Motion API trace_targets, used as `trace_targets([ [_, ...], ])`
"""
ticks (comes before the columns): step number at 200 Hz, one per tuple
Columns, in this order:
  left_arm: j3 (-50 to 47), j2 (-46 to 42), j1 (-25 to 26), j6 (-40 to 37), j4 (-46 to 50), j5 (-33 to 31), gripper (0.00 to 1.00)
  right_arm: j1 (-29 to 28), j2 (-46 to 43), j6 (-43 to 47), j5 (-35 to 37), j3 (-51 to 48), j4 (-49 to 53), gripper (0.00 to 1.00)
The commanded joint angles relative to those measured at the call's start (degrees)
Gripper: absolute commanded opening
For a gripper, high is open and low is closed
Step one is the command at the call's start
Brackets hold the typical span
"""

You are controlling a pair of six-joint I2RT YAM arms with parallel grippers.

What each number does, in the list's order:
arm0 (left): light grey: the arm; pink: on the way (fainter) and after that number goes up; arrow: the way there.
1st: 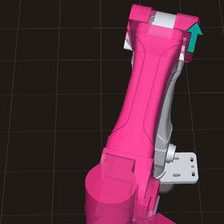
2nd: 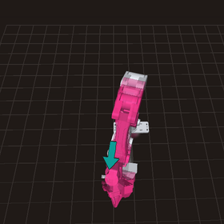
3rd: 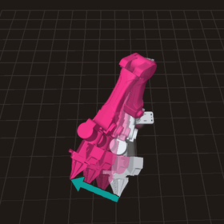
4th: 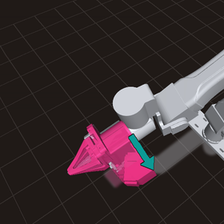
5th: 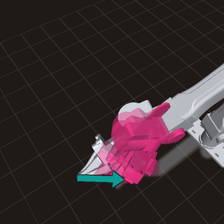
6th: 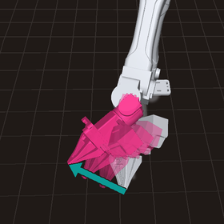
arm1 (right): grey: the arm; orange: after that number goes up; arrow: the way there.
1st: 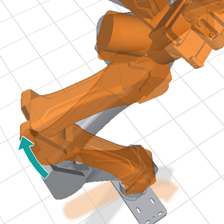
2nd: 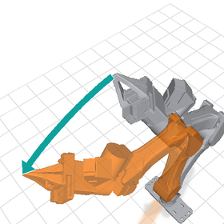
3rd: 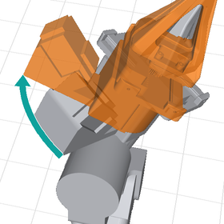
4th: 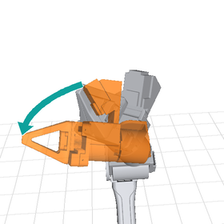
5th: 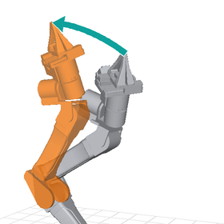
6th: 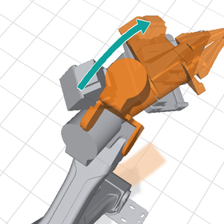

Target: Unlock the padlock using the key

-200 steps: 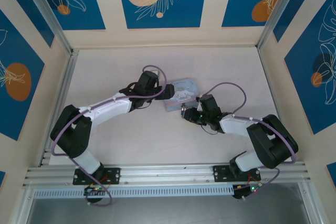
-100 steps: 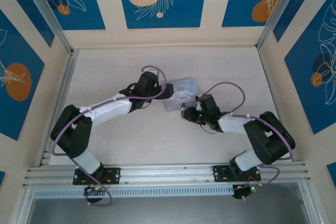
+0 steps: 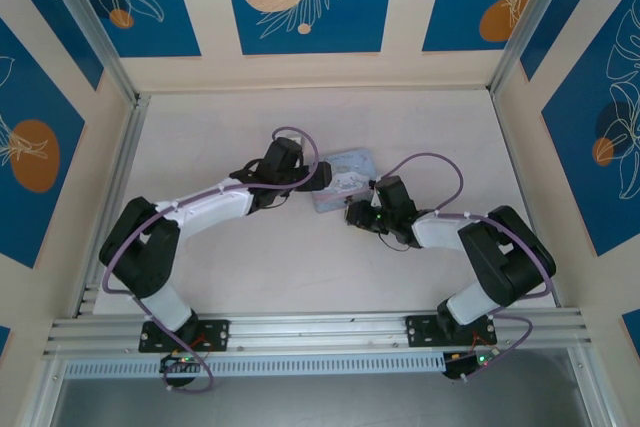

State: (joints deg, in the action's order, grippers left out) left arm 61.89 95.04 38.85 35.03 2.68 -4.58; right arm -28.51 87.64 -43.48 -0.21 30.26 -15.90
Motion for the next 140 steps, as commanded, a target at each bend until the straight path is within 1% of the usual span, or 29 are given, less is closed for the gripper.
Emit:
trace_targets([
  [1, 2.12, 1.03, -0.83, 0.7, 1.52, 1.42, 1.0, -0.32, 1.22, 0.87, -1.03, 0.77, -0.45, 0.29],
  [63, 3.15, 1.87, -1.47, 1.91, 2.46, 3.25, 1.0, -0.67, 1.65, 1.33, -1.53, 0.5, -1.08, 0.28],
  [113, 3.24, 2.23, -2.24, 3.51, 2.75, 4.75, 1.0, -0.89, 2.11, 2.18, -0.85, 1.2, 0.48, 0.16],
  [128, 3.49, 2.51, -2.31, 3.79, 3.08, 4.89, 1.0, -0.9, 1.8, 2.29, -0.69, 1.09, 0.85, 0.15],
  [140, 3.84, 2.77, -2.42, 3.5, 3.89, 4.93, 1.0, -0.84, 1.58, 2.26, -0.61, 0.99, 1.18, 0.1],
])
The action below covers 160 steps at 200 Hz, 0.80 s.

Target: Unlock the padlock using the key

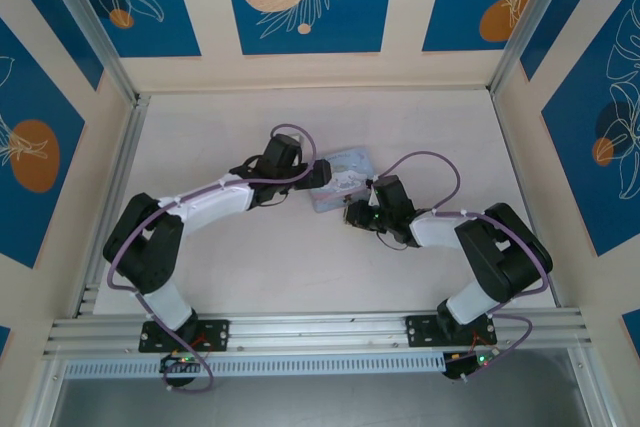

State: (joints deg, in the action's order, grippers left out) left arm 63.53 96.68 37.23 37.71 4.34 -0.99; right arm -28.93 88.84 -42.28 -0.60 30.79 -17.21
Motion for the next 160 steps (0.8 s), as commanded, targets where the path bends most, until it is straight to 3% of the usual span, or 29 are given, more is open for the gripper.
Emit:
trace_targets([
  [1, 2.25, 1.18, -0.82, 0.79, 2.29, 1.35, 1.0, -0.43, 0.37, 1.02, -0.2, 0.49, 2.47, 0.1],
  [58, 3.67, 3.24, -0.8, -0.11, 9.12, -0.5, 0.98, -0.25, -0.81, -0.98, -0.38, -0.87, 2.22, 0.0],
  [160, 5.08, 7.19, -0.58, -2.48, 16.03, -2.71, 0.98, 1.75, -1.12, -7.27, -3.05, -4.81, -3.13, 0.0],
])
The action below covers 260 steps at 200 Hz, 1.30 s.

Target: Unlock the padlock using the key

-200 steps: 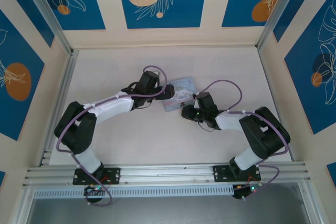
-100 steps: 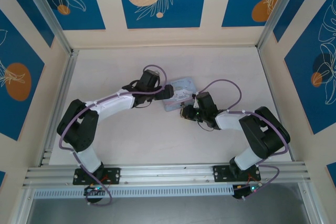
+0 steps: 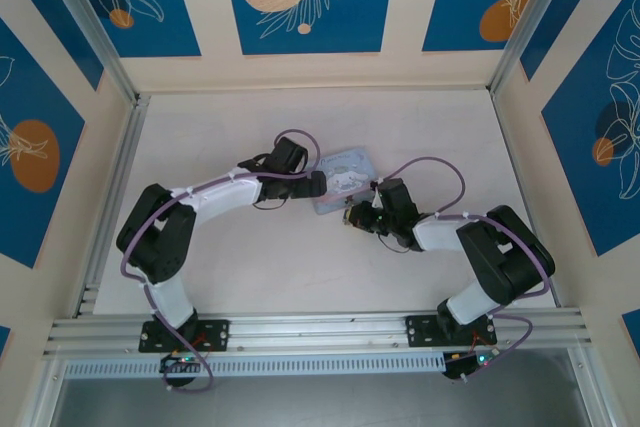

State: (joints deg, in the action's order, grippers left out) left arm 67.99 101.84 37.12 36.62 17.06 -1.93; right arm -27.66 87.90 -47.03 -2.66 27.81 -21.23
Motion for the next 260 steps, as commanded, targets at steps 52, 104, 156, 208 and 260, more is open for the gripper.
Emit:
trace_targets([
  [52, -2.18, 2.41, 0.48, 0.59, 2.3, -1.8, 0.97, 1.6, 0.19, -8.53, -1.66, -4.14, -3.15, 0.0],
  [104, -4.14, 1.87, 1.18, 1.89, 1.2, -1.37, 0.97, 1.73, 0.7, -15.69, -2.86, -5.52, -8.66, 0.0],
  [156, -4.22, 2.0, 1.6, 2.31, 1.13, -0.99, 0.97, 1.38, 2.05, -24.18, -1.1, -6.59, -13.46, 0.0],
  [208, -4.09, 2.74, 1.61, 2.7, 1.27, -0.27, 0.97, 0.66, 3.45, -30.8, 3.47, -6.74, -14.58, 0.0],
  [260, -3.92, 3.6, 1.57, 2.85, 1.92, -0.21, 0.97, 0.85, 2.55, -33.59, 7.68, -6.29, -12.81, 0.0],
])
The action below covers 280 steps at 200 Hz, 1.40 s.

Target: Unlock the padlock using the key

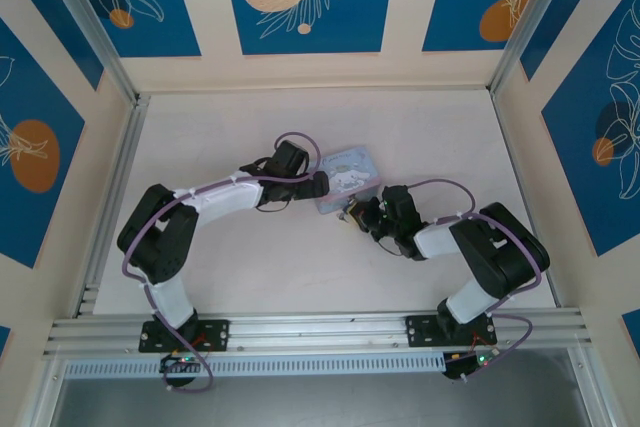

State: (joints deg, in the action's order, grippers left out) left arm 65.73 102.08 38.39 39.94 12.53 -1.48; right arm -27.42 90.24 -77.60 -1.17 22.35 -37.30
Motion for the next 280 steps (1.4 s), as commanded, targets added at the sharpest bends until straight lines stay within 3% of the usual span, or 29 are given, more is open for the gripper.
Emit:
trace_targets([
  [1, -1.66, 3.37, 0.29, -0.48, 6.4, -0.69, 0.97, 0.66, 0.21, -3.09, 6.27, -0.82, 3.31, 0.0],
  [62, -0.66, 4.85, 0.28, -0.39, 7.28, -0.19, 0.97, 4.47, -0.22, 0.15, 5.01, 2.96, 6.91, 0.0],
  [111, -0.45, 4.79, 0.3, -0.23, 7.11, 0.33, 0.97, 6.77, -2.68, 5.94, -0.73, 2.01, 5.73, 0.0],
  [124, -0.35, 4.8, 0.31, -0.28, 7.09, 0.42, 0.97, 6.17, -3.84, 8.69, -2.8, 1.1, 4.47, 0.09],
  [141, -0.23, 4.95, 0.3, -0.27, 6.97, 0.79, 0.97, 5.31, -5.54, 11.75, -4.93, 0.15, 4.18, 0.28],
  [152, -0.06, 5.04, 0.29, -0.22, 6.85, 1.03, 0.97, 4.62, -6.68, 12.85, -5.33, -0.44, 4.93, 0.32],
  [222, 0.53, 5.67, 0.31, -0.04, 6.84, 1.68, 0.97, 0.54, -8.71, 13.64, -1.69, 0.0, 10.33, 0.35],
  [243, 0.49, 5.69, 0.31, 0.13, 6.69, 1.85, 0.97, -0.81, -8.2, 13.19, 1.24, 0.63, 12.8, 0.41],
  [280, 0.34, 5.58, 0.3, 0.24, 6.61, 2.09, 0.97, -2.36, -5.97, 11.1, 5.92, 1.02, 13.77, 0.4],
])
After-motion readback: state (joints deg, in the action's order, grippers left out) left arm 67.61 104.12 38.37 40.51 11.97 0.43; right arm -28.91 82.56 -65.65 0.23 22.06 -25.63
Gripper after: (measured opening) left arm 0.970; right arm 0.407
